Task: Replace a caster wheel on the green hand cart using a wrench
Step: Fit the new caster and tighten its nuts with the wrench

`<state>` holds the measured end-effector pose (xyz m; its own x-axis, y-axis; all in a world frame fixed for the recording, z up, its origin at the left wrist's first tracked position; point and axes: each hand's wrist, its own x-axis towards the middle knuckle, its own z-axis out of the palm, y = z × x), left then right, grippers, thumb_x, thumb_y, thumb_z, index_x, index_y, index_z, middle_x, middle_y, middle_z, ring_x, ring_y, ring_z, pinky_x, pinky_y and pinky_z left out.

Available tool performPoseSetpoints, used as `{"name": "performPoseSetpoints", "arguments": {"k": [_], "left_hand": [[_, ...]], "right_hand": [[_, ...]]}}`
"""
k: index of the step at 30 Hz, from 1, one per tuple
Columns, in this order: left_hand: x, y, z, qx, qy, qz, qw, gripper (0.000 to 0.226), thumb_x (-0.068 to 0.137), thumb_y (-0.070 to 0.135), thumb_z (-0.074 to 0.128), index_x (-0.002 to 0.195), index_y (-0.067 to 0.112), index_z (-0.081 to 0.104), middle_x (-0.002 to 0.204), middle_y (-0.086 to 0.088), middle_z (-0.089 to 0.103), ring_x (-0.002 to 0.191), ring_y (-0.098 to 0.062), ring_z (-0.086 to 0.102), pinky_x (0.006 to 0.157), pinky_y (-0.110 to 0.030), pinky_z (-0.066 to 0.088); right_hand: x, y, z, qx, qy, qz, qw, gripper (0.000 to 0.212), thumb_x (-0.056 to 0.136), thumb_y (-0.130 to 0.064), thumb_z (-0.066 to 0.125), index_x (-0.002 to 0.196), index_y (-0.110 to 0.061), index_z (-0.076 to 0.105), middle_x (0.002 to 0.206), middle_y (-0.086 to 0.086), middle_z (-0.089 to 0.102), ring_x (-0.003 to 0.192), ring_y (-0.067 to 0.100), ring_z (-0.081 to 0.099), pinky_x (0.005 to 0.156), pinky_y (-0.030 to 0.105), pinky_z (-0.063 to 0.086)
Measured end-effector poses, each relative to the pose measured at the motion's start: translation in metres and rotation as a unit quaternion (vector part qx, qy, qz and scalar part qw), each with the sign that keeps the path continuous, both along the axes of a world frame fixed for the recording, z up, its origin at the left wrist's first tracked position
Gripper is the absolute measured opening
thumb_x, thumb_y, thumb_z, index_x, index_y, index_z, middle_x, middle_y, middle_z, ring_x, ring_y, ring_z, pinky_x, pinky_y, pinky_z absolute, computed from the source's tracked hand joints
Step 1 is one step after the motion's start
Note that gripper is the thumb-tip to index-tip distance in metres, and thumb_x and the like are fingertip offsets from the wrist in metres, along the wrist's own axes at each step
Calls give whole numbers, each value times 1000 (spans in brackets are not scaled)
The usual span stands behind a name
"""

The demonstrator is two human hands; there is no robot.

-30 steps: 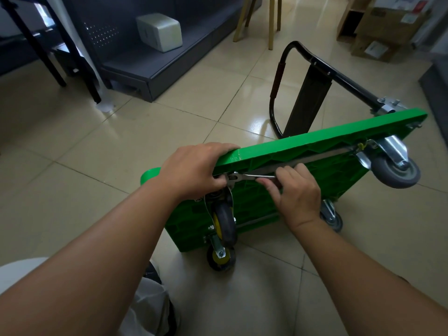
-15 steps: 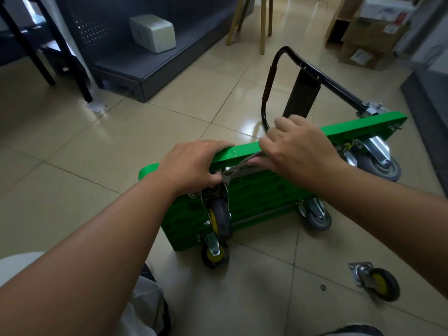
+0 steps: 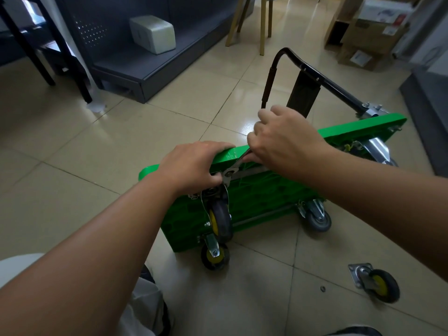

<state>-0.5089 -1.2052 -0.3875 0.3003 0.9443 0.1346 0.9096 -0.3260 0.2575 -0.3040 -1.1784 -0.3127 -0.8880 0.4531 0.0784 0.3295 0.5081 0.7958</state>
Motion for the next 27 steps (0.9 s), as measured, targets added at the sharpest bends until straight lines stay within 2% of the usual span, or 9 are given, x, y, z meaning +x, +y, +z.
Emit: {"name": "performPoseSetpoints", "arguments": {"k": [2,4,9,13,15,20,27], "left_hand": [[0,-1,-1,3,5,-2,1000,72,83,39,66,149,45,39,134,12,62,111,-21,60,78,-33,45],[0,0,0,3,5,-2,1000,72,83,39,66,149,45,39,135,12,62,113,-21,60,79,-33,45],[-1,-1,1,-1,3,2,1000,71,83,40,65,149,47,39,133,13,62,112,-20,61,83,-36,50],[-1,-1,0,5,1,6,1000,71,83,42,66,148,48,40,134,14,62,113,-20,61,82,-35,49],[-1,-2,0,8,0,11,1000,70,83,42,67,148,48,41,133,13,63,113,-20,61,80,-34,47],[0,-4,2,13,1,13,1000,68,83,42,68,147,49,43,130,13,65,111,-20,62,72,-31,39],[1,-5,4,8,7,14,1000,69,86,40,68,149,49,41,131,12,65,110,-20,62,71,-31,36]], "right_hand": [[-6,0,-5,5,-16,1,1000,45,103,-51,38,71,-20,41,67,2,40,69,20,35,63,34,28],[-5,2,-10,2,-12,-4,1000,48,103,-54,36,70,-19,38,67,2,39,70,21,35,64,34,29],[12,12,-24,49,12,-19,999,57,101,-62,31,74,-18,57,69,0,58,67,21,31,63,34,29],[15,18,-33,54,42,12,998,57,100,-62,34,73,-18,58,68,0,59,69,22,28,63,34,31],[18,22,-35,35,52,20,998,58,101,-61,34,73,-17,58,68,1,59,68,21,30,63,34,34],[34,30,-56,-24,142,31,989,61,101,-61,36,75,-13,61,72,6,64,71,25,52,63,38,42],[36,29,-63,-23,203,35,978,58,97,-61,45,70,-13,61,67,5,63,68,24,51,62,37,39]]}}
